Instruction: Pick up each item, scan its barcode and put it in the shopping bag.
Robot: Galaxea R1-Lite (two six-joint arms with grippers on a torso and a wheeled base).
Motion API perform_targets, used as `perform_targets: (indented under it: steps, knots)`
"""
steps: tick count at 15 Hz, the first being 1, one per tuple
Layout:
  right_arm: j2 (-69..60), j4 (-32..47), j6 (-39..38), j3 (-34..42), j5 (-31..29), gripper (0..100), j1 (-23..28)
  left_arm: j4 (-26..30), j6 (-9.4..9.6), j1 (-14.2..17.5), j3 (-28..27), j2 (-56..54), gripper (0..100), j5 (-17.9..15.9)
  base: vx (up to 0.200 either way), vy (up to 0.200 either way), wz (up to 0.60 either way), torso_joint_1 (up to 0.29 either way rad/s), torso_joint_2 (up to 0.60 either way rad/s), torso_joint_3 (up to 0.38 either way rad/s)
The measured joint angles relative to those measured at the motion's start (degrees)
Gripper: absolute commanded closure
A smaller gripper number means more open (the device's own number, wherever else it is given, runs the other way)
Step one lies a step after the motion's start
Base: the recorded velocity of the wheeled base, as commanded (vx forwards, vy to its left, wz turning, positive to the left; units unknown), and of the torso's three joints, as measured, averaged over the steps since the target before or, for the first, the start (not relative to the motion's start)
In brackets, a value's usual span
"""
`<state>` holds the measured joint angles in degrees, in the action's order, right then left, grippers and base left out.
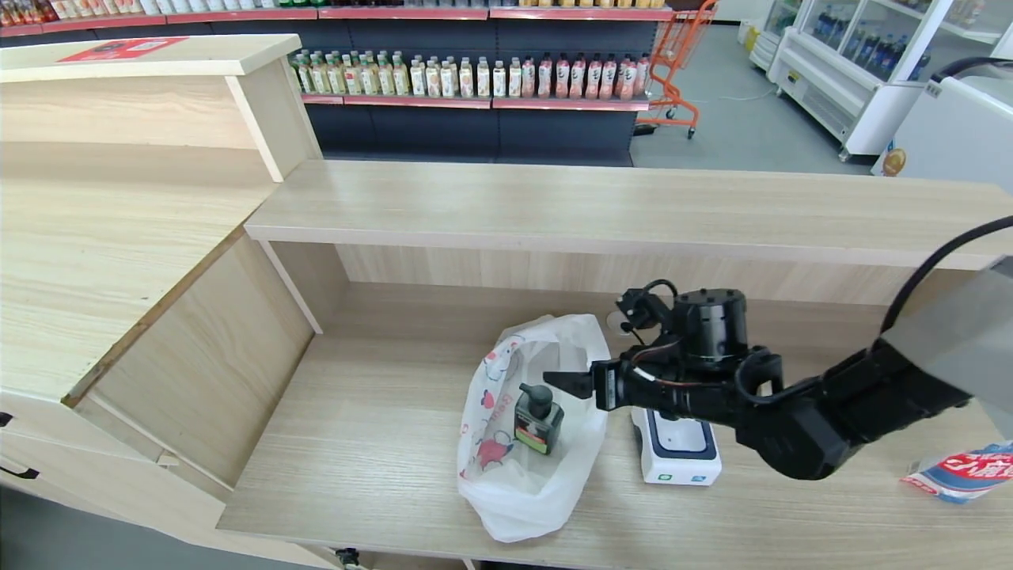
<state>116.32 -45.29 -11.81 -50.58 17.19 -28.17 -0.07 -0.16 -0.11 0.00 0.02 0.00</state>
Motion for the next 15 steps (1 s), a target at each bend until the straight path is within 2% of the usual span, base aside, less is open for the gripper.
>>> perform_targets:
  steps: [3, 6, 8, 12, 15]
  knots:
    - [-8.6, 0.6, -1.4, 7.4, -0.8, 0, 3.9, 0.0, 0.02, 0.0, 0.0, 0.0, 0, 0.0, 0.000, 0.000, 0.00, 0.000, 0.00, 0.000]
    - [-19.6, 3.7, 3.9, 16.0, -1.6, 0, 10.2, 0.0, 0.00, 0.0, 0.0, 0.0, 0, 0.0, 0.000, 0.000, 0.00, 0.000, 0.00, 0.000]
    - [-27.7, 9.5, 6.2, 19.7, -3.3, 0, 14.1, 0.0, 0.00, 0.0, 0.0, 0.0, 0, 0.0, 0.000, 0.000, 0.00, 0.000, 0.00, 0.000]
    - [-42.7, 23.1, 4.7, 23.0, -7.4, 0, 17.3, 0.0, -0.17, 0.0, 0.0, 0.0, 0, 0.0, 0.000, 0.000, 0.00, 0.000, 0.00, 0.000]
    - [-48.3, 25.2, 3.4, 24.0, -7.9, 0, 18.6, 0.0, -0.22, 0.0, 0.0, 0.0, 0, 0.0, 0.000, 0.000, 0.00, 0.000, 0.00, 0.000]
